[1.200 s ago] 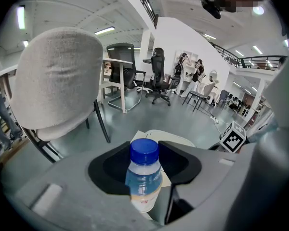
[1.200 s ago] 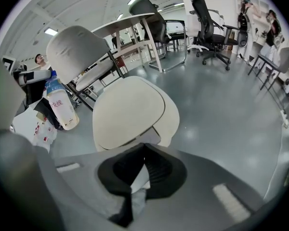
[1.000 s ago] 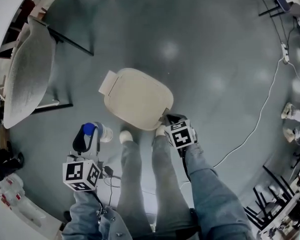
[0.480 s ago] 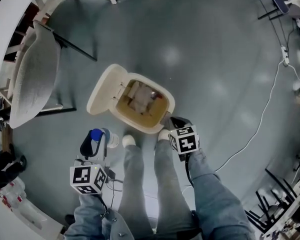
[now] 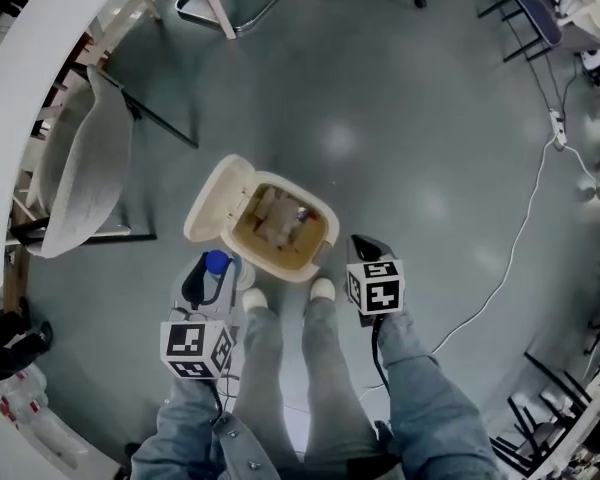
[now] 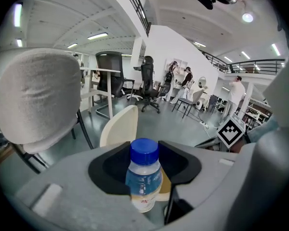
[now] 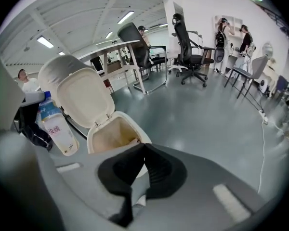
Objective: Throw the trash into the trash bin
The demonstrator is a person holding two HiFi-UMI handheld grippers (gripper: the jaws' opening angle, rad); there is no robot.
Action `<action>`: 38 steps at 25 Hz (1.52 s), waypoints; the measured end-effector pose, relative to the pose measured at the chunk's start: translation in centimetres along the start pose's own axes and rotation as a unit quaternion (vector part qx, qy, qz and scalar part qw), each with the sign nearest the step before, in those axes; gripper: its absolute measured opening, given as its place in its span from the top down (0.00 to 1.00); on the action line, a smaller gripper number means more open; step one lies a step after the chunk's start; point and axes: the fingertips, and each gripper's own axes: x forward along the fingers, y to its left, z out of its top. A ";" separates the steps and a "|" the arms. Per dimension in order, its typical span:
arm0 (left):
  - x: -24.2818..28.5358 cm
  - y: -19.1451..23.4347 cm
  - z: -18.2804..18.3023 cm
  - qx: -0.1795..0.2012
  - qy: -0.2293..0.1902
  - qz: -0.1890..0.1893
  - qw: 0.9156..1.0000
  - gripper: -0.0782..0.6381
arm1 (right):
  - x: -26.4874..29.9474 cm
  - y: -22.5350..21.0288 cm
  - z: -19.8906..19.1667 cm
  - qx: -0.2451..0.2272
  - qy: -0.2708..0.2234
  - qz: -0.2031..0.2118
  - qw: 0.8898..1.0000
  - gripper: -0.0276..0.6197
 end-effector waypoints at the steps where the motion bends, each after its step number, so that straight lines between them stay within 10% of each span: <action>1: 0.4 -0.6 0.5 0.002 -0.002 -0.007 1.000 0.62 | -0.4 -0.4 0.4 0.006 -0.005 -0.003 1.000 0.95; 15: 9.4 -3.9 0.7 0.021 0.003 -0.045 0.999 0.62 | -3.6 -3.8 0.7 0.080 -0.021 -0.028 0.996 0.95; 35: 17.4 -4.8 -8.5 -0.003 0.094 -0.026 0.995 0.62 | -2.7 -4.9 -2.0 0.099 0.006 -0.039 0.994 0.95; 38: 17.9 -4.8 -9.2 -0.001 0.112 -0.024 0.993 0.47 | -2.5 -4.9 -2.1 0.101 0.007 -0.037 0.994 0.95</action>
